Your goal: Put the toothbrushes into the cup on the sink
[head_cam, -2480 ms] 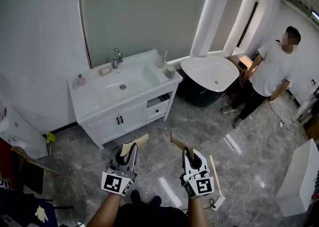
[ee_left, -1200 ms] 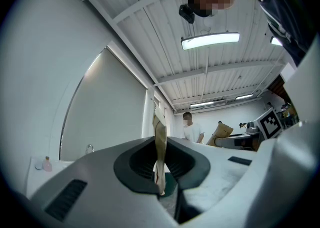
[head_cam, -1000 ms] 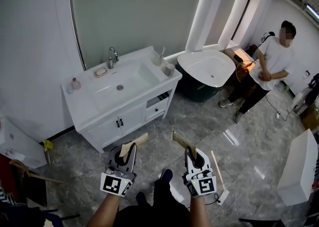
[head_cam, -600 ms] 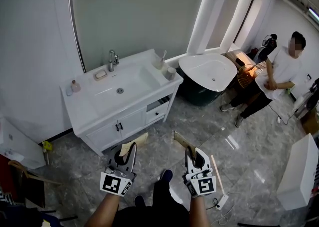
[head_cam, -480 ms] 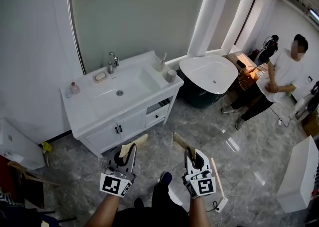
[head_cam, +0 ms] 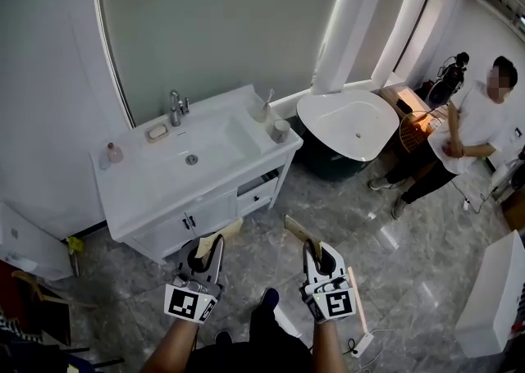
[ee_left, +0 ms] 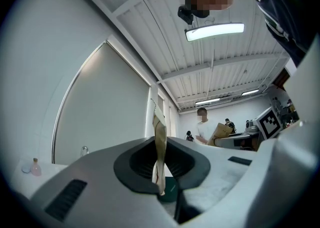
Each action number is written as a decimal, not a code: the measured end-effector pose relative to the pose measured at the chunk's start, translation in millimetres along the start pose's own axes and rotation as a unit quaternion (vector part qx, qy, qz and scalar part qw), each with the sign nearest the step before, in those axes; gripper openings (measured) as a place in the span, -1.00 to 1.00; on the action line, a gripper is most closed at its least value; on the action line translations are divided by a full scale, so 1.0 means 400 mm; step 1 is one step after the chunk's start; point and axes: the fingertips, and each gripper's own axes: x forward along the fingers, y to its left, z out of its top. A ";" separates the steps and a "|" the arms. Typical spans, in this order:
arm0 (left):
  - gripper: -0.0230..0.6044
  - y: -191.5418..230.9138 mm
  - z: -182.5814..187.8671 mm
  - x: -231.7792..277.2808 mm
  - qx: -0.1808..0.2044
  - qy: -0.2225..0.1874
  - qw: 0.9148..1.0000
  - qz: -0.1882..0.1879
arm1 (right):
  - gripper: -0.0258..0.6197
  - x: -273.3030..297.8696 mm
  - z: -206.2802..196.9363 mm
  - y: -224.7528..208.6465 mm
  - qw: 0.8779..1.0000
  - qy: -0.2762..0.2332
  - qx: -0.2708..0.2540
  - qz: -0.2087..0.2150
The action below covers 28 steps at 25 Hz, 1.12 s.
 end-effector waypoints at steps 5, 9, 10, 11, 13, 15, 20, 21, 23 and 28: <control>-0.78 0.019 -0.037 0.071 -0.003 0.005 1.000 0.004 | -0.77 0.059 -0.029 -0.058 1.000 0.006 -0.001 0.003; -0.78 0.033 -0.062 0.125 -0.003 0.010 1.000 0.005 | -0.77 0.100 -0.038 -0.103 1.000 0.006 -0.001 0.004; -0.78 0.035 -0.066 0.138 -0.003 0.011 1.000 0.006 | -0.77 0.109 -0.040 -0.114 1.000 0.006 0.000 0.004; -0.78 0.036 -0.071 0.152 -0.004 0.013 1.000 0.007 | -0.77 0.118 -0.043 -0.126 1.000 0.007 0.000 0.004; -0.78 0.038 -0.077 0.182 -0.004 0.015 1.000 0.009 | -0.77 0.138 -0.047 -0.150 1.000 0.009 0.000 0.007; -0.78 0.035 -0.081 0.214 -0.003 0.018 1.000 0.011 | -0.77 0.157 -0.050 -0.176 1.000 0.009 0.000 0.011; -0.78 0.022 -0.102 0.299 0.000 0.022 1.000 0.020 | -0.77 0.205 -0.067 -0.251 1.000 0.010 0.004 0.023; -0.78 0.020 -0.104 0.319 0.001 0.022 0.999 0.023 | -0.77 0.217 -0.069 -0.269 1.000 0.009 0.005 0.026; -0.78 0.014 -0.107 0.358 0.003 0.020 0.999 0.030 | -0.77 0.238 -0.071 -0.307 0.999 0.007 0.007 0.032; -0.78 -0.019 -0.110 0.454 0.015 0.014 0.999 0.042 | -0.77 0.278 -0.075 -0.406 0.999 0.000 0.006 0.047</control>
